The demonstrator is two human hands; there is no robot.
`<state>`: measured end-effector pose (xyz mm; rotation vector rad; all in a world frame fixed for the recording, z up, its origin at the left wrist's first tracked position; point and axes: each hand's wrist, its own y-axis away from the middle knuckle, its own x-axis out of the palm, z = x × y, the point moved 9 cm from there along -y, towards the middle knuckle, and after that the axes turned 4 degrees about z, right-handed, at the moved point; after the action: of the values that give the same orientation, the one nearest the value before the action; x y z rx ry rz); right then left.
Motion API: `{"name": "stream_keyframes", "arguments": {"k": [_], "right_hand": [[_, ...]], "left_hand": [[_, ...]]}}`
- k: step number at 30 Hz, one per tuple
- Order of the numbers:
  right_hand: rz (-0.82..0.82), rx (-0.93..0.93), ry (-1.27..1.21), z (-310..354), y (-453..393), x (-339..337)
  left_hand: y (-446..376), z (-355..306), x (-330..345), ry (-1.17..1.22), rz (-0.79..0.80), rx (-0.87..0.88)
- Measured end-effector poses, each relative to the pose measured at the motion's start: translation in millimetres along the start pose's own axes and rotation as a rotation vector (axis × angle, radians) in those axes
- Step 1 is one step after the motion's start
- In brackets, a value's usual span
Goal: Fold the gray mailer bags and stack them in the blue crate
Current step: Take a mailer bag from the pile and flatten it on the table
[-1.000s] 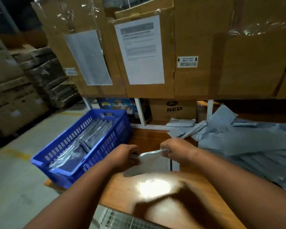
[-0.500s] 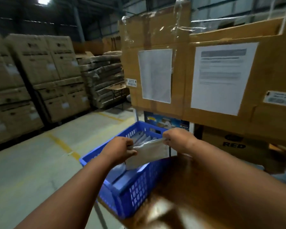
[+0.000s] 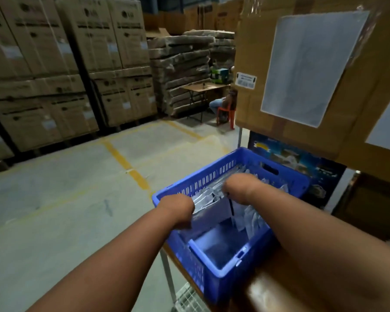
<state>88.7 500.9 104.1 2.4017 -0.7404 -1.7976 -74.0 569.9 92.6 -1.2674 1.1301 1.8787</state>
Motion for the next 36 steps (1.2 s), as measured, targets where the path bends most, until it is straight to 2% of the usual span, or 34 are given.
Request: {"name": "stream_keyframes", "arguments": {"k": [2,5,10,12,17,20,26,29,31,36], "right_hand": [[0.076,-0.002,-0.008,4,-17,14],[0.117,-0.018,-0.052,10,-31,26],[0.114,-0.013,-0.146,18,-52,39],[0.115,-0.025,-0.178,25,-60,39],[0.109,-0.059,-0.165,36,-77,39],[0.083,-0.081,-0.155,35,-81,41],[0.109,-0.118,-0.179,19,-135,106],[0.087,-0.11,-0.176,34,-87,64],[0.077,-0.106,-0.111,36,-80,57],[0.004,-0.046,-0.174,27,-78,43]], "left_hand": [[-10,-3,6,-0.043,0.046,-0.037],[-23,-8,22,-0.076,0.195,-0.072],[-38,-8,48,-0.108,0.495,-0.168],[-44,-6,56,-0.142,0.542,-0.186],[-50,-3,64,-0.113,0.564,-0.207],[-52,-4,59,-0.09,0.475,-0.171],[-56,-6,62,-0.102,0.391,-0.166],[-56,-8,69,-0.109,0.398,-0.175],[-56,-7,69,-0.121,0.395,-0.183],[-56,-4,48,-0.116,0.331,-0.192]]}}
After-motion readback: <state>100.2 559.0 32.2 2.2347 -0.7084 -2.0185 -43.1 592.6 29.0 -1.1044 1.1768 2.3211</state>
